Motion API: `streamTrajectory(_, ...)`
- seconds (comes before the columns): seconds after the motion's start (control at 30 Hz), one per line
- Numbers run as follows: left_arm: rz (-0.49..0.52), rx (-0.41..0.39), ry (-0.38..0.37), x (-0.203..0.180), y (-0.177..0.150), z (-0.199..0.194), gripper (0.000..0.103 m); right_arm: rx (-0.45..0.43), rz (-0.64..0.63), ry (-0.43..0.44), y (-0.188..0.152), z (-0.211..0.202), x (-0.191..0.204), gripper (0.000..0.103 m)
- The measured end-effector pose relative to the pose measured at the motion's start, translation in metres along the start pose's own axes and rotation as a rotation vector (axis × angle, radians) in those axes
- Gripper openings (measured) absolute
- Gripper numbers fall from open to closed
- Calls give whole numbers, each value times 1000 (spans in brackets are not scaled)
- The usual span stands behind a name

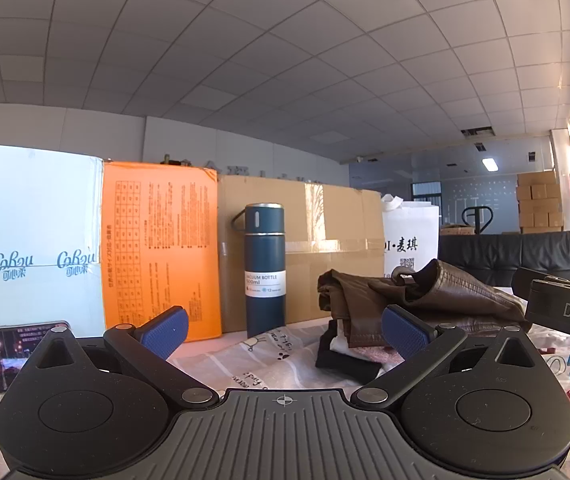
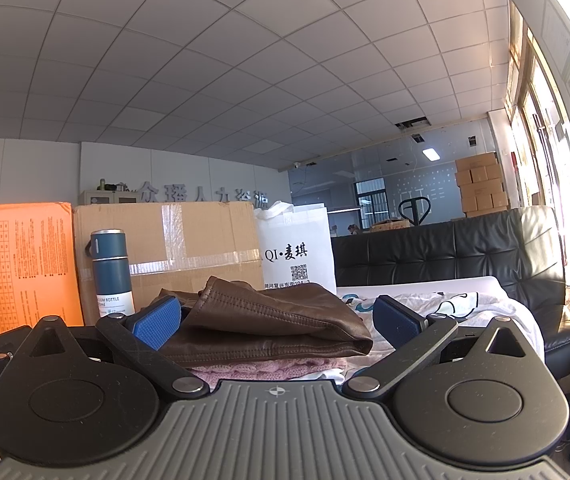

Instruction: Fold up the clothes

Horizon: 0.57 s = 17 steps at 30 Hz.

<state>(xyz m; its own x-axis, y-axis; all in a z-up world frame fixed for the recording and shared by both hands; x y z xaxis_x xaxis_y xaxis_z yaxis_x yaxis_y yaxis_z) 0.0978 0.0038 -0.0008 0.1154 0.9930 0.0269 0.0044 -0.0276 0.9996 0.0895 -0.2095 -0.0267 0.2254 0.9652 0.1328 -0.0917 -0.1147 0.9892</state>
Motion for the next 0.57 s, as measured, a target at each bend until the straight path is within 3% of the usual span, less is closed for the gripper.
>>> streamTrajectory(0.57,0,0,-1,0,0,1,103,4,1,3,-1,1,1,103)
Point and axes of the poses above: each gripper's, at about its wrist camera, not at the fingertips, and z roughly the way its jaws point, x to its left, y to its top, the point moved 10 cm from there along z, roughly the way its jaws point
